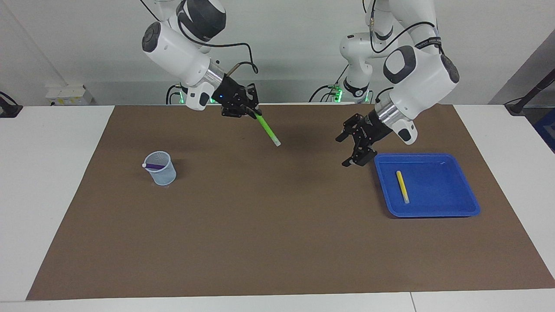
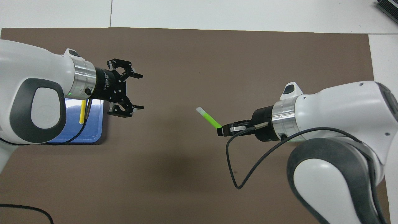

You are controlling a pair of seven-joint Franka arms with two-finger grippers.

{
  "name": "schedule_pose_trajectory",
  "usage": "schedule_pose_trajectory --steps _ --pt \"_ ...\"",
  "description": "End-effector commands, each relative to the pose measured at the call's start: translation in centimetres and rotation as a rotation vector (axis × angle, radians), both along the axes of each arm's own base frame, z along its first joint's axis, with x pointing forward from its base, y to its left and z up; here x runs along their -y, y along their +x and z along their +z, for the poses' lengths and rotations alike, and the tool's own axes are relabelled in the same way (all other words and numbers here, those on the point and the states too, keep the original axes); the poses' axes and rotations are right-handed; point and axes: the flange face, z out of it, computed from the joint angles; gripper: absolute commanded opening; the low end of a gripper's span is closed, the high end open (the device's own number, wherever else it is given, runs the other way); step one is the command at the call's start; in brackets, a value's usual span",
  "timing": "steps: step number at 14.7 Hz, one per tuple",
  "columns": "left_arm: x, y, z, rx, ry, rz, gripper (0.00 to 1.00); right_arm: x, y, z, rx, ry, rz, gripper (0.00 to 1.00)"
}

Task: Right arm passes pens to left for tray arrangement
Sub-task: 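Lift the green pen from the cup with the right gripper toward the left gripper, then close the left gripper on the green pen and open the right gripper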

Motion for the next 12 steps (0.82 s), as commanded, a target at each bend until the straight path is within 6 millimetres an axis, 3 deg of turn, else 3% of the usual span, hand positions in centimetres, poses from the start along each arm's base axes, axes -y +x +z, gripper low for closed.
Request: schedule_pose_trajectory --steps 1,5,8,12 --pt "1.5 -1.8 2.5 0.015 -0.030 0.042 0.98 -1.5 -0.8 0.3 0.017 0.047 -0.078 0.00" --pt "5.8 -4.2 2.3 0.127 -0.039 -0.210 0.98 -4.4 -1.8 0.0 0.045 0.076 -0.149 0.00" --pt "8.0 -5.2 2.3 0.168 -0.086 -0.244 0.98 -5.2 -2.2 0.1 0.039 0.079 -0.156 0.00" --pt "8.3 -7.0 1.1 0.199 -0.112 -0.344 0.97 -5.2 -2.2 0.0 0.034 0.076 -0.158 0.00"
